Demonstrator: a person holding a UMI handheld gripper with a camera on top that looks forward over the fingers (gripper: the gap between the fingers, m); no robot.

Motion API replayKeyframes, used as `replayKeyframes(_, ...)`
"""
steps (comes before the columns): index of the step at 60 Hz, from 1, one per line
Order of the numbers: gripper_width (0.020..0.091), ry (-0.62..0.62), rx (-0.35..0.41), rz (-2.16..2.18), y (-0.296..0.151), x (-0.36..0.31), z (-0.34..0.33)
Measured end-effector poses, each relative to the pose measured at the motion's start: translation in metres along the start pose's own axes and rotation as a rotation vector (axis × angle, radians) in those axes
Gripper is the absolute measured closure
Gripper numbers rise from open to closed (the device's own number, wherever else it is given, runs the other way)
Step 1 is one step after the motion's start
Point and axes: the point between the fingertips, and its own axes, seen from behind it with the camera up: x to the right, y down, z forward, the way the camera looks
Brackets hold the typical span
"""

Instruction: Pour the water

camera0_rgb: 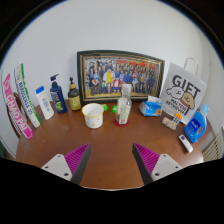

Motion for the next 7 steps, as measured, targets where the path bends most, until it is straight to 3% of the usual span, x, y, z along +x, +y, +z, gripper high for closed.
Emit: replayKeyframes(7,0.0249,0.004,0.003,-0.001,-0.0004,0.0038,-0.0016)
